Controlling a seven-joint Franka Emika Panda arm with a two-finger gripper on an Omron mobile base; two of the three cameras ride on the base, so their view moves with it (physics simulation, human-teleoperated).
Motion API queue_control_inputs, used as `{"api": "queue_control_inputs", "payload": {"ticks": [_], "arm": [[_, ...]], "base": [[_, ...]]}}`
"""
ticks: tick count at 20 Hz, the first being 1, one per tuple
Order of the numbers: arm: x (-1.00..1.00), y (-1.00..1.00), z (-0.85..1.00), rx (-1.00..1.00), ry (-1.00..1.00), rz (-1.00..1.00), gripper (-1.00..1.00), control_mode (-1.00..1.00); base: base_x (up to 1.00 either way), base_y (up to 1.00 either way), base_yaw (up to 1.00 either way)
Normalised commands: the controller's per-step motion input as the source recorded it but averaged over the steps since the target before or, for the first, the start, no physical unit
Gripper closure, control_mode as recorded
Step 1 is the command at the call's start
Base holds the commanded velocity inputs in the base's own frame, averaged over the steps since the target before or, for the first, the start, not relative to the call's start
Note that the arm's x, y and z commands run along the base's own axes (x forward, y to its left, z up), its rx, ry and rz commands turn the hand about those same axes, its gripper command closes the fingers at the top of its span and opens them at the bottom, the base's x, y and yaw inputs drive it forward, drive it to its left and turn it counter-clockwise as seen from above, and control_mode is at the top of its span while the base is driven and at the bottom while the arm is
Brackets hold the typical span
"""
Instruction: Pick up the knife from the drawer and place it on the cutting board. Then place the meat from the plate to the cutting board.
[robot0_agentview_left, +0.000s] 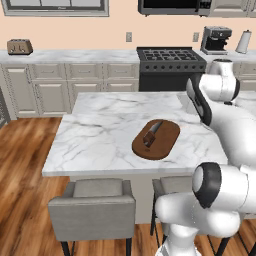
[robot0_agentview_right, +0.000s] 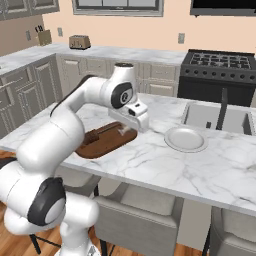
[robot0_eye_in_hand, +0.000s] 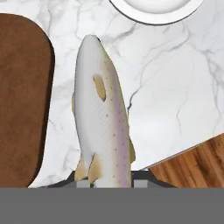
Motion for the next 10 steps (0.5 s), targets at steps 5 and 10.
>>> {"api": "queue_control_inputs", "payload": {"ticks": [5,10], "arm": [[-0.12,0.57,0.00,0.00,0.00,0.11,1.00,-1.00],[-0.06,0.71,0.00,0.00,0.01,0.11,1.00,-1.00]], "base": [[0.00,0.00,0.00],[0.00,0.00,0.00]]}}
